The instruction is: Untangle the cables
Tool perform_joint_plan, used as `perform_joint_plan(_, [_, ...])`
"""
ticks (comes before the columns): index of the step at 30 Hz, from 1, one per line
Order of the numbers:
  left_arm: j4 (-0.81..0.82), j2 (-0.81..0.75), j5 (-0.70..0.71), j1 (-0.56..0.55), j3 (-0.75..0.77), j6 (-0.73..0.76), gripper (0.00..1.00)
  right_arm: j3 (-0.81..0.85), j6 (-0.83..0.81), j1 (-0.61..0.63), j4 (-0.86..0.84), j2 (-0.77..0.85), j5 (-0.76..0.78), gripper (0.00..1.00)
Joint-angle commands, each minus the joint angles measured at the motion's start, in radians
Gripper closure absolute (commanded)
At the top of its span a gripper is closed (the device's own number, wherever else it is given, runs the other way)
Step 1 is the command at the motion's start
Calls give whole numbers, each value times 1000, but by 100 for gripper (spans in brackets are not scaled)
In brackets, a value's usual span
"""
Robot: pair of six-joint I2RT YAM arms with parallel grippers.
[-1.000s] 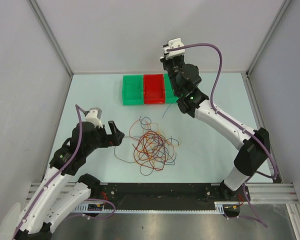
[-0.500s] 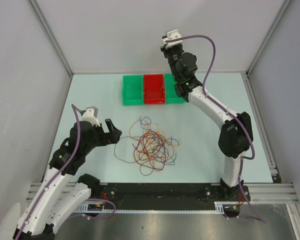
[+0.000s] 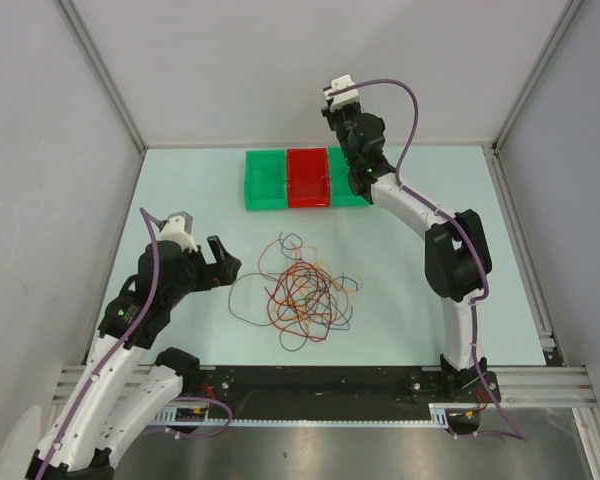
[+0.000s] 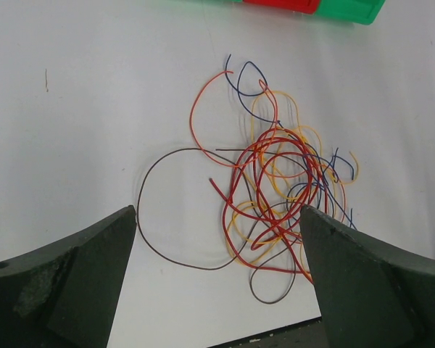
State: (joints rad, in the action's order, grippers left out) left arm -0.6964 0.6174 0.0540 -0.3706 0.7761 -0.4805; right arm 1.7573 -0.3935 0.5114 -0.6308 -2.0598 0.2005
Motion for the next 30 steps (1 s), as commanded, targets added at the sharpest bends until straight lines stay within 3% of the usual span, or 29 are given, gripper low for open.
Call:
perform_joint_plan(1, [31, 1, -16, 12, -6, 0, 1, -85, 80, 6, -70, 42, -6, 100])
perform_joint_plan(11, [32, -11, -17, 13, -8, 0, 1, -234, 240, 4, -44, 99, -32, 100])
perform_joint_plan(30, [32, -22, -19, 13, -9, -1, 1, -344, 301, 9, 128, 217, -70, 100])
